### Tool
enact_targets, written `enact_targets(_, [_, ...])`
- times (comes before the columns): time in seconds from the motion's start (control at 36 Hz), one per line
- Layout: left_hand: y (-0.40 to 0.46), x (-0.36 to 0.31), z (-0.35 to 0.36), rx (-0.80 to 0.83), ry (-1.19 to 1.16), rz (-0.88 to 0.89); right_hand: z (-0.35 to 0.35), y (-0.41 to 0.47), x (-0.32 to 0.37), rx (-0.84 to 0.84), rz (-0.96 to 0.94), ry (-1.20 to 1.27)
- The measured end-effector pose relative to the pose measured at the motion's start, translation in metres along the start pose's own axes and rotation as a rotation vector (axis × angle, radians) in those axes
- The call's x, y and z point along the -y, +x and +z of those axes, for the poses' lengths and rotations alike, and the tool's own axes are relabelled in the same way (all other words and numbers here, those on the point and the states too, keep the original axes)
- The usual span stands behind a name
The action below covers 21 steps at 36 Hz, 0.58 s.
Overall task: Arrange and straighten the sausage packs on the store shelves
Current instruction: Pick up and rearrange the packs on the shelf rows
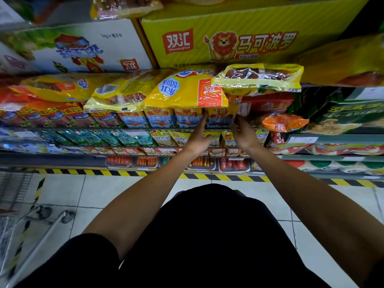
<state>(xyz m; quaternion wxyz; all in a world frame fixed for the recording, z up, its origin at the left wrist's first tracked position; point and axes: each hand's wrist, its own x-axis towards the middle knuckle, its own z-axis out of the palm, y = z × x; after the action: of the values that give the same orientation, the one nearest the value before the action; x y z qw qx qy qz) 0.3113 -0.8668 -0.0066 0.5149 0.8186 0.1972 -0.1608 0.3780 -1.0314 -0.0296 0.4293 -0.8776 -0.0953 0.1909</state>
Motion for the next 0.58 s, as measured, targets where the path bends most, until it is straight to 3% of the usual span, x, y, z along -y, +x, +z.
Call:
enact_targets(0.14, [-0.019,0.015,0.005,-0.201,0.179,0.276,0.001,-0.025,-0.01,-0.243,-0.158,0.036])
enact_targets(0.25, [-0.024,0.026,0.011,-0.281,0.393,0.48,0.001,-0.031,-0.011,-0.27,-0.355,-0.046])
enact_targets(0.58, [-0.006,0.023,0.009,-0.19,0.473,0.429,-0.002,-0.029,-0.02,-0.05,-0.339,-0.166])
